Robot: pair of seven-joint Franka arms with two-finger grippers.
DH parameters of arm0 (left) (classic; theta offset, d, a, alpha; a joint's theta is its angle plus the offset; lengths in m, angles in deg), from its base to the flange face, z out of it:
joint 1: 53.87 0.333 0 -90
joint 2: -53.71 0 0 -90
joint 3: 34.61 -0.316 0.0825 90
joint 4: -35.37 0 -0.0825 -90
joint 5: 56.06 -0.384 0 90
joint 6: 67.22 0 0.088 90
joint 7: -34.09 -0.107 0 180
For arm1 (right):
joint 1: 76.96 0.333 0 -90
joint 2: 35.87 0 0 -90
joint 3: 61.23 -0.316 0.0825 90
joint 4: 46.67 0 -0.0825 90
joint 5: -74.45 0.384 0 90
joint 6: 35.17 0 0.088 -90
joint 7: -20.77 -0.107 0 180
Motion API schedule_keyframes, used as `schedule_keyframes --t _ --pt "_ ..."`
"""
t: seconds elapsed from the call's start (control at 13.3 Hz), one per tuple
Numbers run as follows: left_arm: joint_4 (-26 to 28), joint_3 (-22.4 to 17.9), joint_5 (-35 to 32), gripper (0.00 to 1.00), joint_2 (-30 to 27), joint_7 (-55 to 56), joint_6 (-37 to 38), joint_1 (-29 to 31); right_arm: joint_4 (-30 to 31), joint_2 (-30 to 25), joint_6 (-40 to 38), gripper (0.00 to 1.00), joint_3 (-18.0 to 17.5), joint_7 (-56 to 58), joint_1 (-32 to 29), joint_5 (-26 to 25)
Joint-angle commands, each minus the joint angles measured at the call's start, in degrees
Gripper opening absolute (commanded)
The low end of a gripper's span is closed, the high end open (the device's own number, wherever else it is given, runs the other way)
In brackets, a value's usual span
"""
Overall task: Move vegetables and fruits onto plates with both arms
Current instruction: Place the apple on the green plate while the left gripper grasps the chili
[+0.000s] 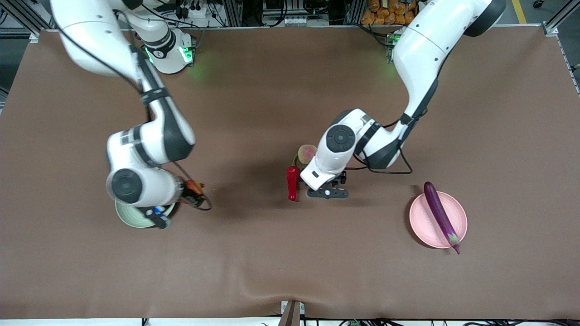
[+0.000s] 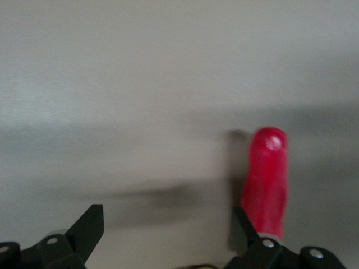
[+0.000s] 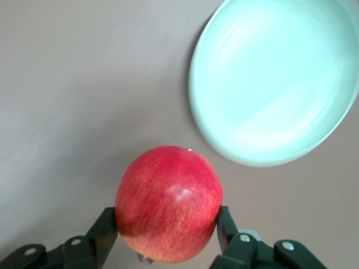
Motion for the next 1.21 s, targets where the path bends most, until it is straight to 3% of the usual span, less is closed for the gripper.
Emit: schedule_keyframes --t 0.0,0.38,0.6,0.75,0.9,1.05,1.13 --pt "-1.9 -2.9 -1.7 1.0 1.3 0.2 -0.1 -5.0 1.7 -0.2 0.1 0.0 -1.4 9.0 -5.3 -2.5" --pt "-2.4 -5.4 -1.7 0.9 3.1 2.9 -3.5 -9.8 10.4 -0.9 3.8 0.0 -1.6 30.8 -14.8 -3.3" --pt "-2.5 -5.9 -1.6 0.89 5.2 3.1 -10.3 -10.5 16.0 -1.7 6.0 0.0 -1.9 33.5 -16.7 -2.5" --pt "-3.3 -6.0 -1.7 0.85 6.4 3.8 -11.3 -11.1 16.0 -1.4 6.4 0.99 -1.9 33.5 -16.5 -2.2" --pt "-3.4 -6.0 -1.7 0.61 6.7 3.8 -11.3 -11.3 14.6 -1.7 5.7 1.0 -2.7 33.0 -16.1 -1.8" --pt "-3.3 -6.0 -1.7 0.1 6.5 3.8 -11.1 -12.0 9.1 -1.6 1.7 1.0 -3.7 32.9 -15.9 0.7" --pt "-3.3 -6.1 -1.8 0.0 6.2 3.7 -10.7 -12.2 6.1 -1.6 0.1 1.0 -3.7 32.9 -15.1 3.1"
